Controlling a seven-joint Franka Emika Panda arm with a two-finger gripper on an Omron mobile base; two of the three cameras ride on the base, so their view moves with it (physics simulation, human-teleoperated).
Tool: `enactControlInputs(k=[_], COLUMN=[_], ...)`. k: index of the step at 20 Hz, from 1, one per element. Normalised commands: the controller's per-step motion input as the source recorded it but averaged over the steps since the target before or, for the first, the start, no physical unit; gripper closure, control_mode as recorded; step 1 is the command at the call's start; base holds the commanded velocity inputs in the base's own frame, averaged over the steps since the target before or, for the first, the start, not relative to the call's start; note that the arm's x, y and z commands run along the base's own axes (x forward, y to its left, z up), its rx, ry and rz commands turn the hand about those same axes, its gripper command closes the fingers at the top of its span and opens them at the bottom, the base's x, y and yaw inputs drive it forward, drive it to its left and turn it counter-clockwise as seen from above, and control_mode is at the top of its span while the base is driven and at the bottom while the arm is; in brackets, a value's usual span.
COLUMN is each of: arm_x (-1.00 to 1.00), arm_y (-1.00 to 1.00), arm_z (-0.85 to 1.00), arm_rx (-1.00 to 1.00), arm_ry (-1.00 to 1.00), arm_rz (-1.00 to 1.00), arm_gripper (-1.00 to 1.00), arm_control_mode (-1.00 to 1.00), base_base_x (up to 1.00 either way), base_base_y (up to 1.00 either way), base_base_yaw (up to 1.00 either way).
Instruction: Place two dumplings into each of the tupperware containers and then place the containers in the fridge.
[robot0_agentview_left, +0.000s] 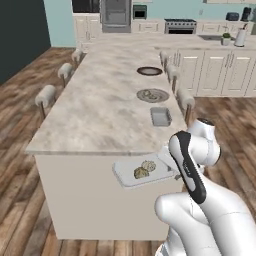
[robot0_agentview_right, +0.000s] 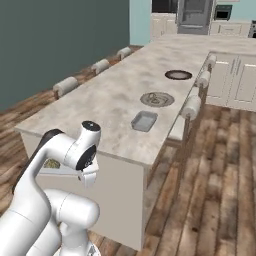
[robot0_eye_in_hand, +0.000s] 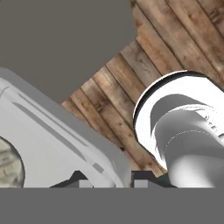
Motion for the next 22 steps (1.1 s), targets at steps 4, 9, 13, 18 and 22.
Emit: enactControlInputs(k=[4, 9, 13, 18, 22], arm_x=[0.00, 0.00, 0.00, 0.00, 0.00], arm_y=[0.00, 0.00, 0.00, 0.00, 0.00], arm_z=[0.00, 0.00, 0.00, 0.00, 0.00], arm_rx=[0.00, 0.00, 0.00, 0.00, 0.00], arm_ry=[0.00, 0.00, 0.00, 0.00, 0.00], arm_rz=[0.00, 0.00, 0.00, 0.00, 0.00], arm_gripper=[1.00, 1.00, 1.00, 1.00, 1.00], arm_control_mode=[1.00, 1.00, 1.00, 1.00, 1.00], base_base_x=[0.00, 0.00, 0.00, 0.00, 0.00], base_base_y=[1.00, 1.00, 1.00, 1.00, 1.00], base_base_yaw=[-0.14, -0.14, -0.14, -0.15, -0.15])
